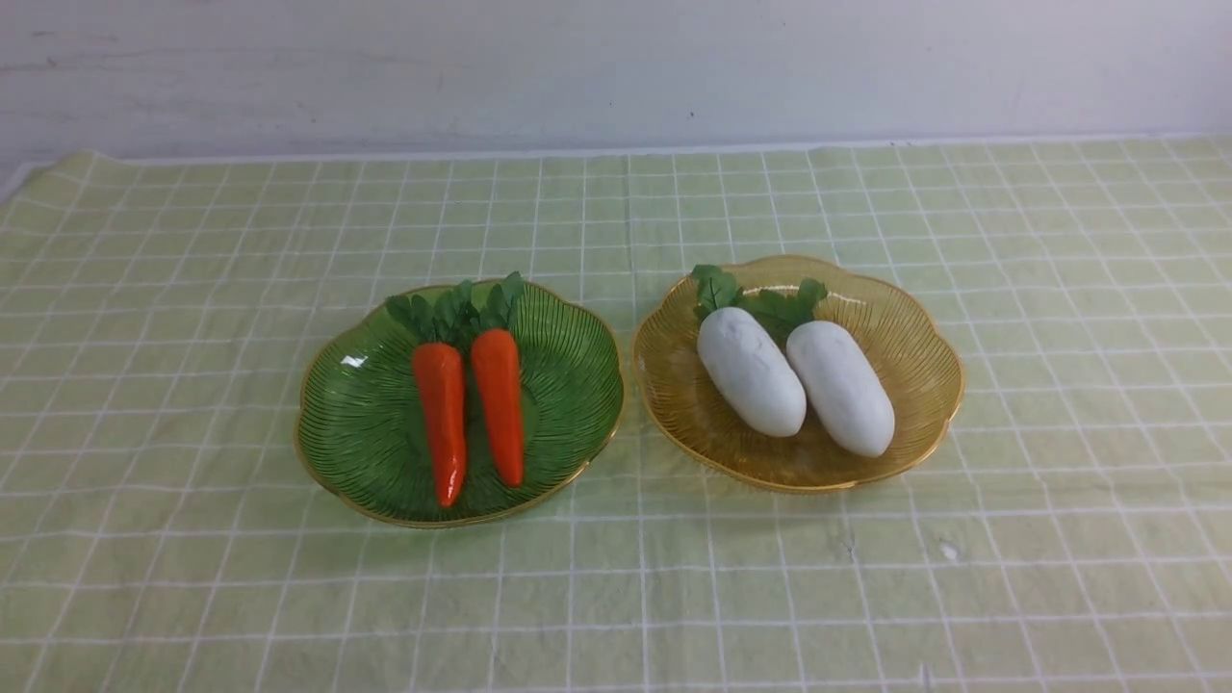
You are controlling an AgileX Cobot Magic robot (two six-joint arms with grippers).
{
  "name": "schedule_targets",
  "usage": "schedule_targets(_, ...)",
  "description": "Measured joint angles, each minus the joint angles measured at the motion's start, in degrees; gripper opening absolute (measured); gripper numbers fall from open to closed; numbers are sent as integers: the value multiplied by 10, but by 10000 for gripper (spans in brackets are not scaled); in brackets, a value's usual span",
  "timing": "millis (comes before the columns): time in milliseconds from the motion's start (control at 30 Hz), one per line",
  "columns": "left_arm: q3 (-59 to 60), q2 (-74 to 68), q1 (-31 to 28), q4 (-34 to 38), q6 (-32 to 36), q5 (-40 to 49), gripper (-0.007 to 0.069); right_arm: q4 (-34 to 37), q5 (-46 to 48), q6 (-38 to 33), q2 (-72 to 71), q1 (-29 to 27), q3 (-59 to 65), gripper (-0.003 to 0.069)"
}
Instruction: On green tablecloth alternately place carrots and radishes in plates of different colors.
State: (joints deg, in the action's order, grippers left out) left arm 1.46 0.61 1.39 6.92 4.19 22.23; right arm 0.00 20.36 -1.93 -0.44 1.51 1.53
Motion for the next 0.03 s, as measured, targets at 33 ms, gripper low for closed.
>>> schedule_targets(33,0,0,0,0,0,0,-8,0,0,0,0,0,0,13)
